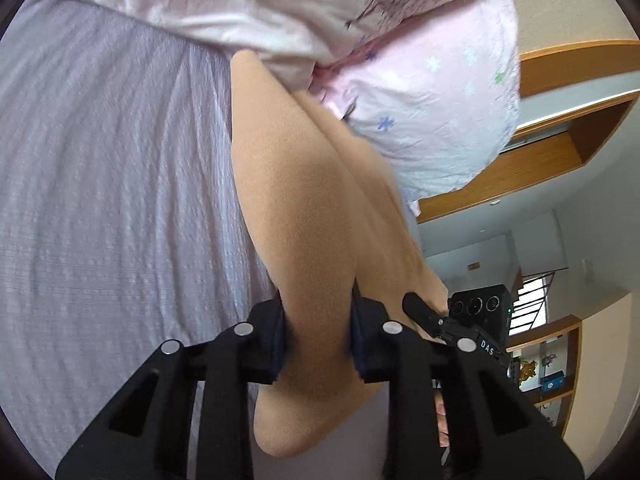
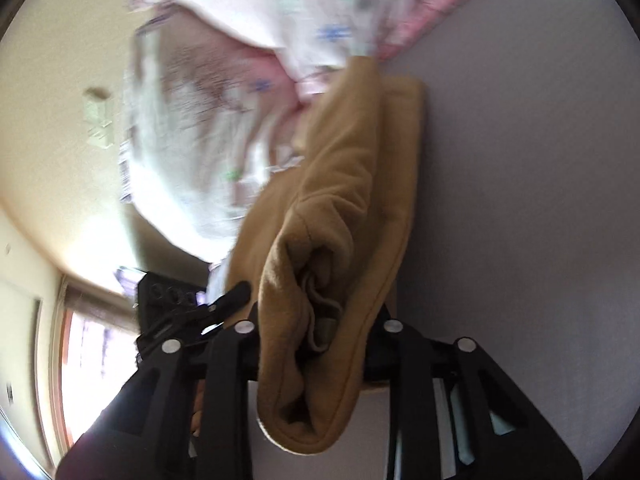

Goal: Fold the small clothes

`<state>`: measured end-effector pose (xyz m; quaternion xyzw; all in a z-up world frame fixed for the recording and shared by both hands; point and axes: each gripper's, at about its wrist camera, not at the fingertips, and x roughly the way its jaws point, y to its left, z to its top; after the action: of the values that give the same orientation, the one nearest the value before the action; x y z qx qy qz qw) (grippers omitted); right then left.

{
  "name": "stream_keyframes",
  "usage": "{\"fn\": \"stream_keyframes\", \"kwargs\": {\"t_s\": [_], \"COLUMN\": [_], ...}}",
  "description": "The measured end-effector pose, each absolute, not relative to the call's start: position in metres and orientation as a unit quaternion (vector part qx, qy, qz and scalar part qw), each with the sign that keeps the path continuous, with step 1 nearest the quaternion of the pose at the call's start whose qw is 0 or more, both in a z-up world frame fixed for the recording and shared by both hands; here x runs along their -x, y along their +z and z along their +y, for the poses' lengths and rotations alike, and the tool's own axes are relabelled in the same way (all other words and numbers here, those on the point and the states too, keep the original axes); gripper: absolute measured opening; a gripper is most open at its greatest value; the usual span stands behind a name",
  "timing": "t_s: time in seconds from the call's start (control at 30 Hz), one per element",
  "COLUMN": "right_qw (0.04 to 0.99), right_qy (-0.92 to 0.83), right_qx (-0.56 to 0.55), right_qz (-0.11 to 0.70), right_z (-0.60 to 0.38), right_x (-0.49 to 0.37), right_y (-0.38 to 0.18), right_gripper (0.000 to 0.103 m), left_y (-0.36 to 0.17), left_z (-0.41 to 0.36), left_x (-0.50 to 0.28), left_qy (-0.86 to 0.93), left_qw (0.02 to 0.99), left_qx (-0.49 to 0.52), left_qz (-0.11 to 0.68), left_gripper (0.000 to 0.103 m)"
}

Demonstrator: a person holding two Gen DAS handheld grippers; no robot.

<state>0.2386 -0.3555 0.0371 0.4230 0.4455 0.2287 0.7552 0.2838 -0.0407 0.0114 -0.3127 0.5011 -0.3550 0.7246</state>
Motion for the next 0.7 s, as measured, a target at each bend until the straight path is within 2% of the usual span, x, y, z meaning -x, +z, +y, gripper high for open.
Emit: {"fn": "stream_keyframes", "kwargs": {"t_s": [0.13,0.2,0.23,0.3,0.37,0.43,0.63,0.67,0.7], "right_qw": [0.764,0.760,0.762,0.773,0.803,0.813,0.809,0.803,0.800], "right_qy": [0.275,0.272,0.255,0.228,0.195,0.183,0.162,0.164,0.170], "right_qx": [-0.384,-0.342,-0.323,-0.326,-0.350,-0.348,-0.310,-0.306,-0.300], "right_qz": [0.441,0.482,0.501,0.494,0.442,0.430,0.473,0.485,0.491], "right_z": [-0.321,-0.300,-0.298,-0.310,-0.336,-0.341,-0.307,-0.299,-0.293], "right_x": [-0.234,-0.233,-0.232,-0.231,-0.236,-0.253,-0.315,-0.323,-0.327], "right_y": [0.052,0.045,0.043,0.049,0.069,0.079,0.066,0.058,0.053], "right_gripper": [0.024,0.037,0.040,0.054,0.057,0.057,0.051,0.046,0.013], "left_y": [0.031,0.029,0.026,0.025,0.038,0.054,0.064,0.058,0.053], "left_z": [0.011,0.033,0.045,0.063,0.072,0.065,0.009,0.004,0.001], "left_x": [-0.259,-0.248,-0.242,-0.233,-0.223,-0.216,-0.205,-0.207,-0.209], "left_qy": [-0.355,-0.331,-0.315,-0.309,-0.308,-0.331,-0.365,-0.365,-0.362], "left_qw": [0.752,0.766,0.770,0.775,0.796,0.803,0.811,0.807,0.804], "left_qx": [0.310,0.284,0.273,0.274,0.267,0.257,0.178,0.176,0.175], "left_qz": [0.461,0.472,0.483,0.479,0.448,0.425,0.421,0.430,0.438], "left_gripper": [0.025,0.028,0.028,0.027,0.028,0.028,0.029,0.029,0.029]}}
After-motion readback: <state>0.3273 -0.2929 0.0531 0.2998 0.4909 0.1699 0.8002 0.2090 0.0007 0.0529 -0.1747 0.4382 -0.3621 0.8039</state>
